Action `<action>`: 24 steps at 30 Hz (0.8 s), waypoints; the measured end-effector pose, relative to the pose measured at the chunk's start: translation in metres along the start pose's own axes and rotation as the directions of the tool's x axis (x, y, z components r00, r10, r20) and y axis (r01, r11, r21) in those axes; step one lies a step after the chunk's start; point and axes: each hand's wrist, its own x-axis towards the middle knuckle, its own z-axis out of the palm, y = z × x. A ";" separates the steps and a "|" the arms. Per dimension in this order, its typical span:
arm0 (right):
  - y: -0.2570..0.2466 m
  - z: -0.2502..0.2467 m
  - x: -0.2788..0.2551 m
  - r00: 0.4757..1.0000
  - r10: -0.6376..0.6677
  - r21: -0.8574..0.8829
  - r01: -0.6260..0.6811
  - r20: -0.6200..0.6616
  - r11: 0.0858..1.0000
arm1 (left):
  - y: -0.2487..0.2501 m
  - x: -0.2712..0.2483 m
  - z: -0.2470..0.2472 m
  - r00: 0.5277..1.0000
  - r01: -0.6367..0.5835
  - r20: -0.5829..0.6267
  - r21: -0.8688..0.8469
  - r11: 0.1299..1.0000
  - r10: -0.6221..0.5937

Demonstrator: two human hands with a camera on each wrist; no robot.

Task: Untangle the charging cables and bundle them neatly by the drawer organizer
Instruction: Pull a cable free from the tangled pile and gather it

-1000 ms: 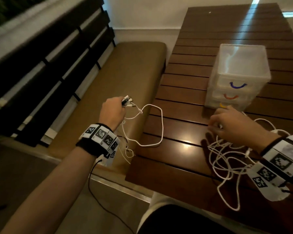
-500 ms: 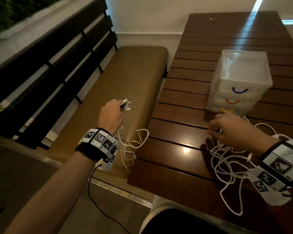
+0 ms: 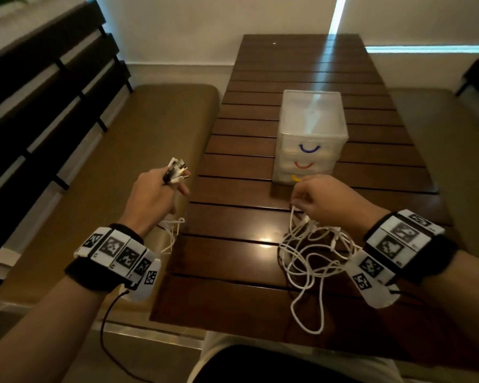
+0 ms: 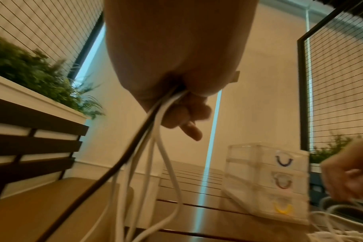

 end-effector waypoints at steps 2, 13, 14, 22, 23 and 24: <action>0.002 -0.005 -0.006 0.999 0.035 0.014 -0.035 -0.007 0.999 | 0.018 -0.006 0.020 0.996 -0.034 0.083 -0.034 0.999 0.037; 0.033 -0.027 -0.045 0.973 0.126 0.000 -0.128 0.195 0.992 | 0.107 -0.034 0.126 0.903 -0.297 0.328 0.006 0.955 0.279; 0.038 -0.027 -0.048 0.969 0.144 0.000 -0.147 0.203 0.989 | 0.112 -0.035 0.131 0.898 -0.294 0.340 -0.006 0.956 0.279; 0.063 -0.008 -0.069 0.927 0.172 -0.018 -0.176 0.333 0.984 | 0.137 -0.054 0.156 0.871 -0.168 0.440 -0.155 0.973 0.221; 0.065 -0.001 -0.068 0.928 0.153 -0.018 -0.157 0.339 0.987 | 0.140 -0.056 0.159 0.865 -0.157 0.455 -0.157 0.975 0.213; 0.066 0.007 -0.068 0.929 0.140 -0.031 -0.138 0.341 0.990 | 0.142 -0.057 0.161 0.862 -0.153 0.464 -0.150 0.977 0.207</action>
